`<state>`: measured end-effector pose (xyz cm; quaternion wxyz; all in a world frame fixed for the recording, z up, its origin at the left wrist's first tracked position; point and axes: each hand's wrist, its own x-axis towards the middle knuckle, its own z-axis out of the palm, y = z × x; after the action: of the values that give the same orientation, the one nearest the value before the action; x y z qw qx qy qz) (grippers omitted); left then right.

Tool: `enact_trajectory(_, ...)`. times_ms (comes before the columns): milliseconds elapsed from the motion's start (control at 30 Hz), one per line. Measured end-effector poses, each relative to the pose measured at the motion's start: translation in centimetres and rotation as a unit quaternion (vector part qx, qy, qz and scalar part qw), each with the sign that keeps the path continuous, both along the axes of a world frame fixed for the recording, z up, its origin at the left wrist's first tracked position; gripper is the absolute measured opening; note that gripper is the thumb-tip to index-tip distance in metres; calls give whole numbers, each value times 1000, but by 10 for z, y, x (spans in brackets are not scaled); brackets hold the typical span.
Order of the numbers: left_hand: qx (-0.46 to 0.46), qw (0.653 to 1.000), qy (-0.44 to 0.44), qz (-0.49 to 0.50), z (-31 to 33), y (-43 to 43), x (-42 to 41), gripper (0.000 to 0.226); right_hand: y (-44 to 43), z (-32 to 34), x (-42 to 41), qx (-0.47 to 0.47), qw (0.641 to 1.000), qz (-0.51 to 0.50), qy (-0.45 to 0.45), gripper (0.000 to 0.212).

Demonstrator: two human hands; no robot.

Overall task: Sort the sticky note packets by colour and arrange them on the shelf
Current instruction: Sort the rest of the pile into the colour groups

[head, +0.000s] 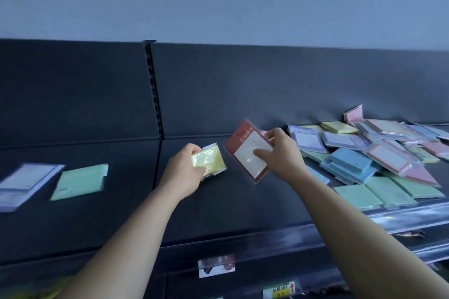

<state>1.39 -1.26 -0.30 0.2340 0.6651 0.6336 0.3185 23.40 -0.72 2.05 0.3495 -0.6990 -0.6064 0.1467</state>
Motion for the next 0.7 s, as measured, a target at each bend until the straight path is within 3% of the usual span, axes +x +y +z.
enact_trajectory(267, 36, 993, -14, 116, 15, -22, -110, 29, 0, 13, -117, 39, 989, 91, 107, 19)
enact_trajectory(700, 34, 976, -7, 216, 23, -72, -325, 27, -9, 18, -340, 28, 969, 200, 140, 16)
